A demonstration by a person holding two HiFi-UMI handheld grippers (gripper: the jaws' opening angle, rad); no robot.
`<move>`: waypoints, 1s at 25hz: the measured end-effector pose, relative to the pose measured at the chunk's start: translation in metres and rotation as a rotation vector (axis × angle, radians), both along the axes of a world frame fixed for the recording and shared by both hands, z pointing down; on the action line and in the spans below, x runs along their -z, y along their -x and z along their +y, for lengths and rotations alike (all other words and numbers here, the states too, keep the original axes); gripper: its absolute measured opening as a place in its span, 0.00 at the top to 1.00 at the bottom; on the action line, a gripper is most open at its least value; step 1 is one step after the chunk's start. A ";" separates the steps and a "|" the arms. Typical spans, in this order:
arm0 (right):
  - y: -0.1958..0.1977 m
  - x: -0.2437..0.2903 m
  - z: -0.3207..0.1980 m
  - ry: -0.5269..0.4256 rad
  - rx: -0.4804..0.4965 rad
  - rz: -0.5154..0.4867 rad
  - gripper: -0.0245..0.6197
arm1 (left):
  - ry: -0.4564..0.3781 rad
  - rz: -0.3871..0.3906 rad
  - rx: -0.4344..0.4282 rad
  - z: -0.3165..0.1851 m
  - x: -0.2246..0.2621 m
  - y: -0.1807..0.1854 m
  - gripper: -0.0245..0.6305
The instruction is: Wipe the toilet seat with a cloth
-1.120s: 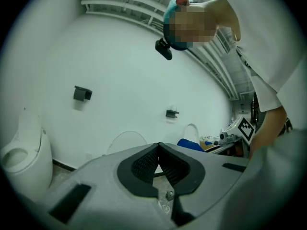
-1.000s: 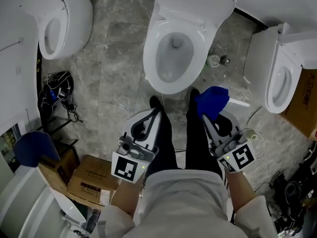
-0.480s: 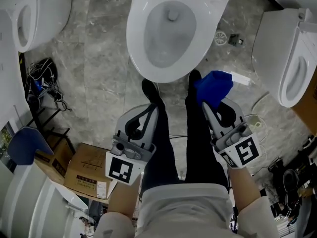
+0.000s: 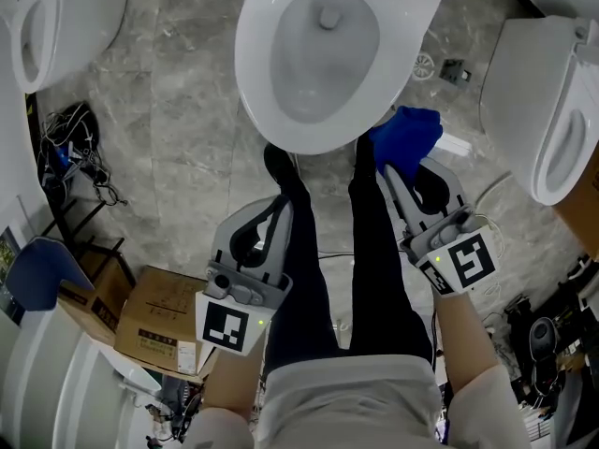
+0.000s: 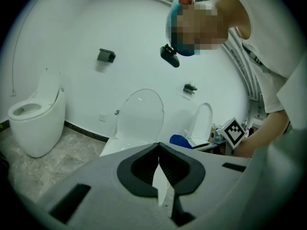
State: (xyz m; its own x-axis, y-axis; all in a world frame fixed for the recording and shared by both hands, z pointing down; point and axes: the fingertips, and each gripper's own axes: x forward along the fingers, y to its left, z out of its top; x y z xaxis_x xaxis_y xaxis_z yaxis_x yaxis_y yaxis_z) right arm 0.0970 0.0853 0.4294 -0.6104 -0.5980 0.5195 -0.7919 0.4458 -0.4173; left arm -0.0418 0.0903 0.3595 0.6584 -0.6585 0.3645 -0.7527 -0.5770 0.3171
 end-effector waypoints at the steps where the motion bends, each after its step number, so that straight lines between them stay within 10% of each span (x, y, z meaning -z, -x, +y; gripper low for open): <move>1: -0.002 -0.004 -0.007 -0.003 0.000 0.010 0.88 | 0.003 -0.002 0.004 0.001 -0.001 0.001 0.95; 25: -0.029 -0.165 -0.199 0.242 -0.189 0.066 0.88 | 0.061 0.014 -0.025 -0.034 -0.020 0.008 0.95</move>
State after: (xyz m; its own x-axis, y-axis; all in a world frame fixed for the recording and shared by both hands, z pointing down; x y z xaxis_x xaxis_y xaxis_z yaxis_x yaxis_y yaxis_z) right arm 0.1261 -0.1138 0.5945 -0.4599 -0.5518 0.6957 -0.8805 0.1818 -0.4378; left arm -0.0499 0.0558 0.3796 0.6793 -0.6188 0.3945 -0.7339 -0.5744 0.3626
